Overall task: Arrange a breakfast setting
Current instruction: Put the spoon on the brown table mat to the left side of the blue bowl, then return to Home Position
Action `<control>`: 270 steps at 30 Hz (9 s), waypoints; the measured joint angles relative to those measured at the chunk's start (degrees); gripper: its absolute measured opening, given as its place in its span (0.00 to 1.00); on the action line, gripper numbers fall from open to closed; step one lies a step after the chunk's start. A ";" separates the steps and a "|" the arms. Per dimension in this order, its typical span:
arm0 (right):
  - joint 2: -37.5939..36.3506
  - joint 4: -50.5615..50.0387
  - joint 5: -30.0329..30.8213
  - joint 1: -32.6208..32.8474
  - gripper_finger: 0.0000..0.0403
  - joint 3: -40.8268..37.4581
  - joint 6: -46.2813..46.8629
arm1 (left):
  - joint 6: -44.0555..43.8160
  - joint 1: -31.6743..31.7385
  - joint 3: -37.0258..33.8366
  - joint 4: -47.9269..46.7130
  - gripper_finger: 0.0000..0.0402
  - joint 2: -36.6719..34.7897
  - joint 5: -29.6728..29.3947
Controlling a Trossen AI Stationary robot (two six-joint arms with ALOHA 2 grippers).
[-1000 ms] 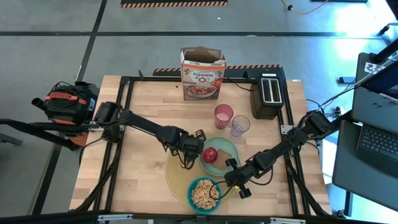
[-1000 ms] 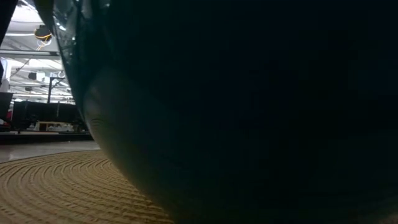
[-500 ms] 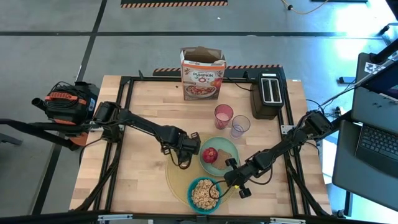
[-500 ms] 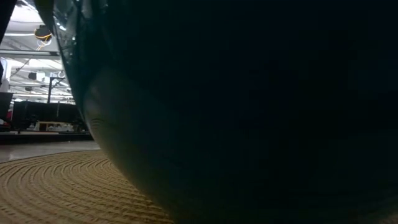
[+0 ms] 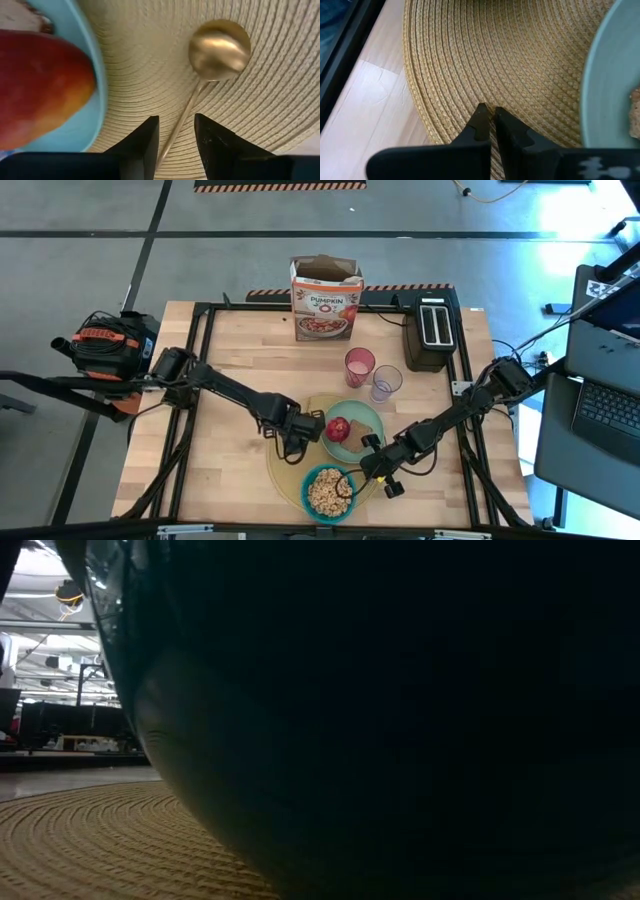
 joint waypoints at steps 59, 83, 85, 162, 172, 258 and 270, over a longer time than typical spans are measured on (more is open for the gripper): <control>0.02 0.25 0.42 -0.02 0.02 -0.07 -1.40 | 1.22 1.09 1.33 -2.57 0.01 4.85 0.22; 0.07 1.22 3.11 -0.31 0.02 -0.09 -4.85 | -22.94 -13.76 7.13 -6.94 0.01 3.10 -2.26; 0.07 1.28 3.75 -0.31 0.02 -0.09 -5.89 | -26.49 -15.75 7.13 -8.64 0.01 3.10 -3.14; -15.67 -2.50 12.28 0.44 0.02 -0.28 -8.59 | -25.41 -21.47 7.85 8.95 0.08 11.93 0.66; -15.69 -2.91 12.28 0.44 0.02 -0.24 -8.87 | -25.33 -21.90 7.77 7.03 0.12 11.60 -2.78; -102.00 23.36 20.45 0.69 0.02 -43.10 -44.58 | -47.94 3.92 -74.25 62.99 0.13 -108.17 0.84; -79.65 38.56 10.81 -17.41 0.02 -39.97 -46.01 | -47.64 6.50 -74.25 63.87 0.13 -108.11 0.60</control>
